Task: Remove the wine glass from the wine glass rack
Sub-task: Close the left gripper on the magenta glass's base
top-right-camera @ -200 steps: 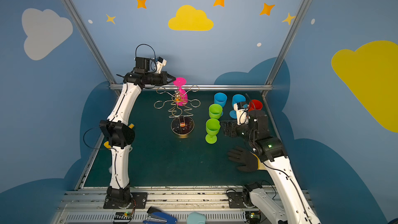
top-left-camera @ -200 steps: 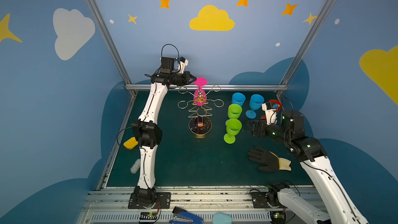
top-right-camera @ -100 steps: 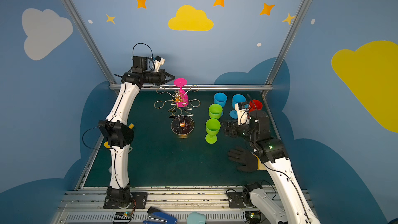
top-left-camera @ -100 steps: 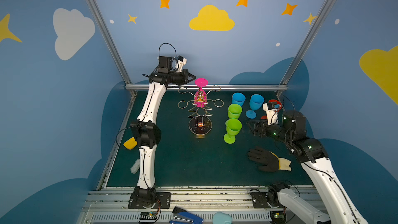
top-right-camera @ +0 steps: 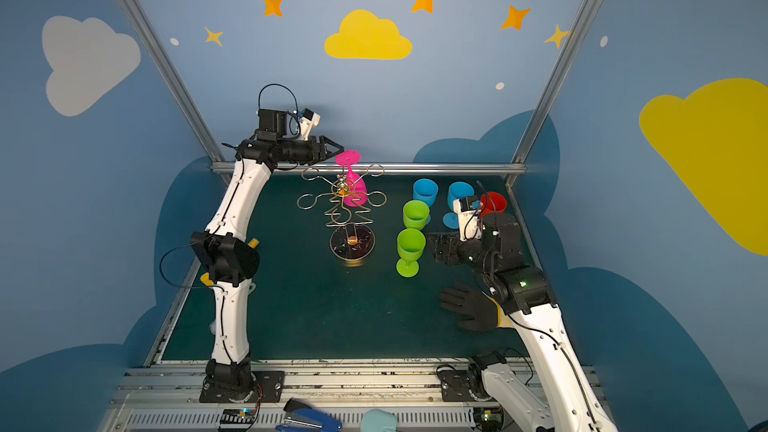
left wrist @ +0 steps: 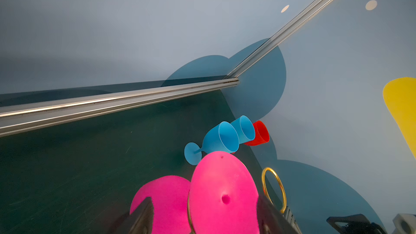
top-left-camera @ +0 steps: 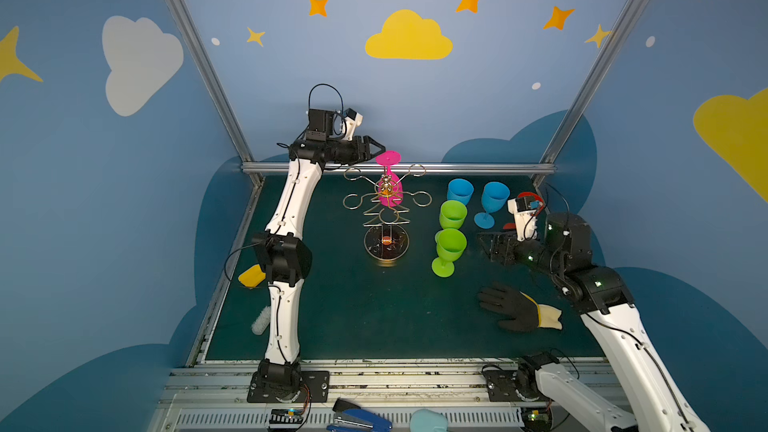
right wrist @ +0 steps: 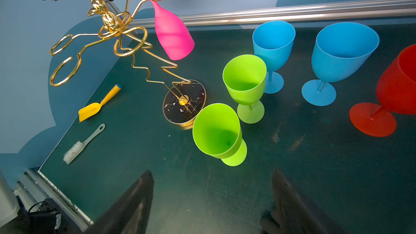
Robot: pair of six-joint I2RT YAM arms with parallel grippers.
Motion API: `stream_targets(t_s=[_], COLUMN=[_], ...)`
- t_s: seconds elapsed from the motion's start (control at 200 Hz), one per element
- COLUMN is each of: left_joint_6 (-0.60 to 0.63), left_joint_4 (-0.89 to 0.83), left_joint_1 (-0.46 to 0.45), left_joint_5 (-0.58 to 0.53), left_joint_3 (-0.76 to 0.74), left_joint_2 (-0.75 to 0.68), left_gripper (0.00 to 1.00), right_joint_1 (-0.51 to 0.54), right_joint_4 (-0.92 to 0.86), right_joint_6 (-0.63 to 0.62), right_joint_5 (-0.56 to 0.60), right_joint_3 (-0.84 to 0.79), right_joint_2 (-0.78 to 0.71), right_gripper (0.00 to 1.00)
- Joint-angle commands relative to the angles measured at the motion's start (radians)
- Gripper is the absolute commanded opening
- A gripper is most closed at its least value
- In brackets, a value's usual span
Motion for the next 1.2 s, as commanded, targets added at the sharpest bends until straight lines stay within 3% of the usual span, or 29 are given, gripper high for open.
stream_targets(t_s=[0.0,0.3,0.486,0.646,1.196], left_joint_6=[0.085,0.119,0.116,0.089,-0.043], left_joint_4=[-0.048,-0.05,-0.064,-0.052,0.021], left_joint_1=[-0.015,-0.027,-0.027,-0.022,0.006], left_joint_5=[-0.014,-0.013,-0.026,-0.028,0.061], left_joint_3=[0.037,0.038,0.039,0.038,0.038], left_joint_2=[0.034,0.05,0.055,0.051,0.038], left_gripper=[0.74,0.71,0.55,0.25,0.06], right_joint_1=[-0.003,-0.005,-0.005,-0.007,-0.009], right_joint_4=[-0.007,-0.007,-0.007,-0.003,-0.005], right_joint_6=[-0.009,-0.004,-0.005,-0.005,-0.007], right_joint_5=[0.006,0.005,0.007,0.006,0.01], right_joint_3=[0.02,0.025,0.028,0.027,0.019], right_joint_2=[0.0,0.004,0.007,0.009,0.0], right_gripper=[0.81,0.81,0.81,0.81,0.81])
